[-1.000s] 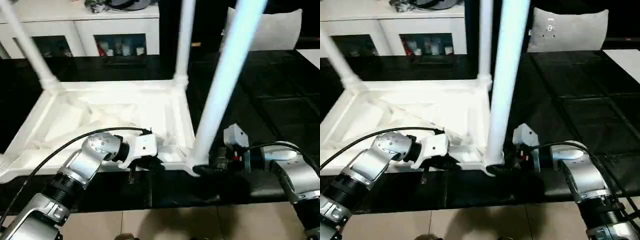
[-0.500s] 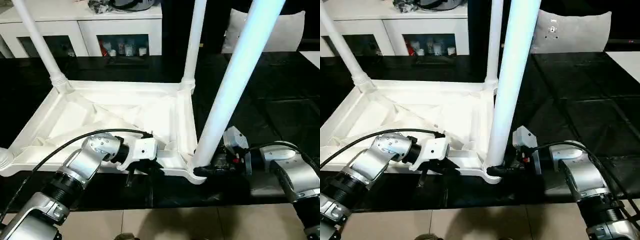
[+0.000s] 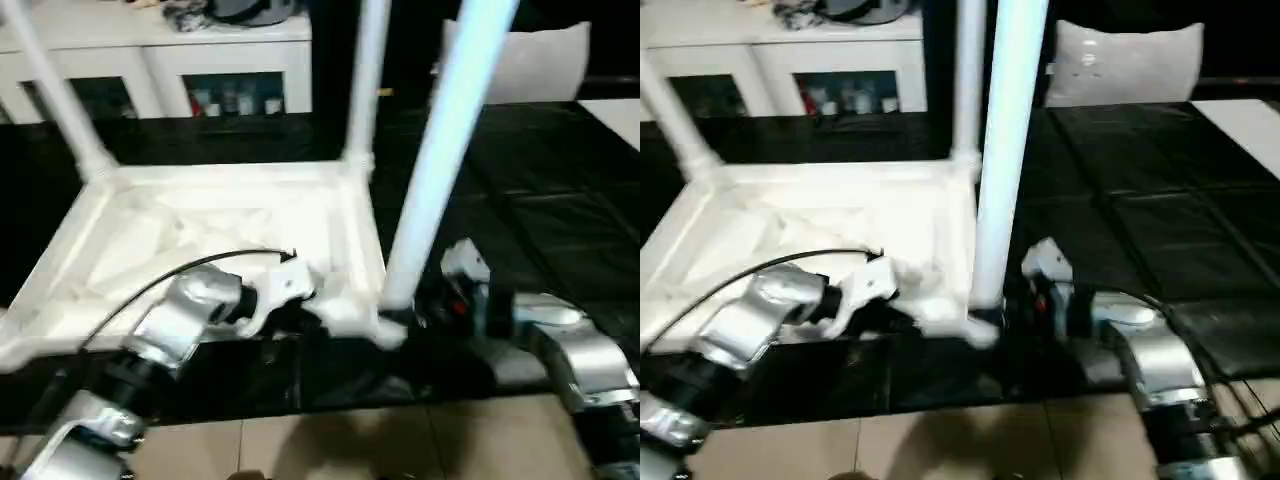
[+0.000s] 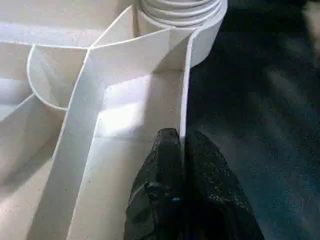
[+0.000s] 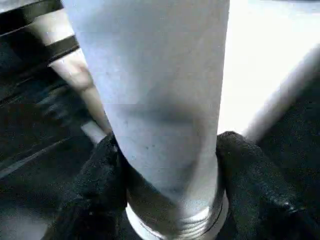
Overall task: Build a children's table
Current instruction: Rotate leg to tighten
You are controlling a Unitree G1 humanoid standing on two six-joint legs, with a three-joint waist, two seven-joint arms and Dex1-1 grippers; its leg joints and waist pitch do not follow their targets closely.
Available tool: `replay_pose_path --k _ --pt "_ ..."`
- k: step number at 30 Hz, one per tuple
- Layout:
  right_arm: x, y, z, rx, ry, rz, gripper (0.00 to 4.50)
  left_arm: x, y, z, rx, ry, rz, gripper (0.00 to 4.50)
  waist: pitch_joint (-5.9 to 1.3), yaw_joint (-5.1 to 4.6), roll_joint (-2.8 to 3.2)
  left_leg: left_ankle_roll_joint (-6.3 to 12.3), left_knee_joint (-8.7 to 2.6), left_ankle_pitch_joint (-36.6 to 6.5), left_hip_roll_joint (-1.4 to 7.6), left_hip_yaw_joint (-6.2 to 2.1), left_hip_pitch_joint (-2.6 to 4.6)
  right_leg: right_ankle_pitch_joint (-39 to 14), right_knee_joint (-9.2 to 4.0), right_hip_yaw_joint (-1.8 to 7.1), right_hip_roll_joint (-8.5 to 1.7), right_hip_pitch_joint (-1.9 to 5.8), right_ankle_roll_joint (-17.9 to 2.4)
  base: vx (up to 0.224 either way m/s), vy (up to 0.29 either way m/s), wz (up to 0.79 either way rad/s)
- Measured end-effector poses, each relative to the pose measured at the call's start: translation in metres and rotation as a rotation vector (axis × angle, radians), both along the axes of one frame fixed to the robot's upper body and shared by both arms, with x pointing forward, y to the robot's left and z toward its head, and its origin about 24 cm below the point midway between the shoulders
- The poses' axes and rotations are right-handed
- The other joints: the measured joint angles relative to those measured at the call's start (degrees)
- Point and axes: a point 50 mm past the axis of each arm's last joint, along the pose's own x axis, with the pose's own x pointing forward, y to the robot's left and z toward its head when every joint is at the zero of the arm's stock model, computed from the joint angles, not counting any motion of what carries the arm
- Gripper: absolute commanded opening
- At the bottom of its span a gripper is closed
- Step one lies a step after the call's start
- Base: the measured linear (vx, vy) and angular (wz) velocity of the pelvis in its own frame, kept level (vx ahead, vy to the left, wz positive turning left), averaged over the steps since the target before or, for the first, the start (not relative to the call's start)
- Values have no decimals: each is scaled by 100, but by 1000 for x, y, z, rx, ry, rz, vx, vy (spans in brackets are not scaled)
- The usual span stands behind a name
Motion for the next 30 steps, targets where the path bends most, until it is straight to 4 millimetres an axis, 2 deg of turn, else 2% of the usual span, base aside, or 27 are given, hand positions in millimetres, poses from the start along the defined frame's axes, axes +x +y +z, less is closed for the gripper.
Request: replay_pose_path --k 3,5,6,10,11,13,14,17,19,21,27,30 --pt "17 8 0 -17 -12 -228 235 7 -20 -2 -19 -26 150 0 -1 -100 2 1 6 1 -3 0 -1 0 -5 0 -1 3 1 0 0 0" --pt "22 10 1 -35 -40 -310 235 7 -31 -2 -37 -27 205 0 -1 -112 0 1 4 1 -4 -2 -4 0 -11 -1 -2 4 2 0 0 0" --pt "23 11 2 -41 -53 -328 288 7 -33 -2 -43 -29 218 0 0 -113 -1 3 3 0 -4 -3 -6 0 -11 -2 -1 4 3 0 0 0" --pt "23 16 3 19 -63 -356 290 8 -37 -1 -32 -56 228 0 -4 -107 0 2 -19 -1 -3 -7 -6 2 -11 -8 0 2 7 0 0 0" --pt "23 15 3 23 -64 -360 336 8 -36 -1 -29 -61 226 0 -4 -105 0 2 -24 0 -2 -8 -6 2 -12 -11 1 2 7 0 0 0" --pt "22 15 3 29 -66 -359 335 8 -36 -1 -26 -67 220 0 -4 -106 0 1 -28 0 -1 -10 -6 1 -12 -12 2 1 8 0 0 0" --pt "21 16 3 33 -71 -344 337 8 -35 -1 -19 -82 206 0 -4 -108 -1 1 -30 0 0 -10 -7 1 -12 -12 2 -2 8 0 0 0" --pt "18 13 3 16 -81 -282 385 7 -30 -1 -11 -107 165 0 -3 -107 0 1 -35 0 0 -10 -8 0 -13 -12 2 -4 9 0 0 0" --pt "15 10 4 0 -88 -219 390 7 -24 -1 -1 -118 147 0 -3 -102 0 1 -39 0 0 -9 -8 -2 -12 -13 3 -5 13 0 0 0" --pt "13 6 5 -14 -94 -156 430 6 -19 -1 4 -130 115 0 -2 -94 1 0 -43 0 1 -10 -9 -4 -12 -13 3 -6 16 0 0 0" --pt "4 -6 10 -86 -104 102 439 0 6 0 16 -131 -37 0 7 -62 -9 1 -46 -1 4 -9 -20 -6 -13 -14 5 -14 19 0 0 0" --pt "-2 -8 13 -73 -89 233 414 -5 13 2 37 -129 -139 0 11 37 -14 4 -44 -2 4 -7 -23 -6 -14 -12 3 -16 18 0 0 0"
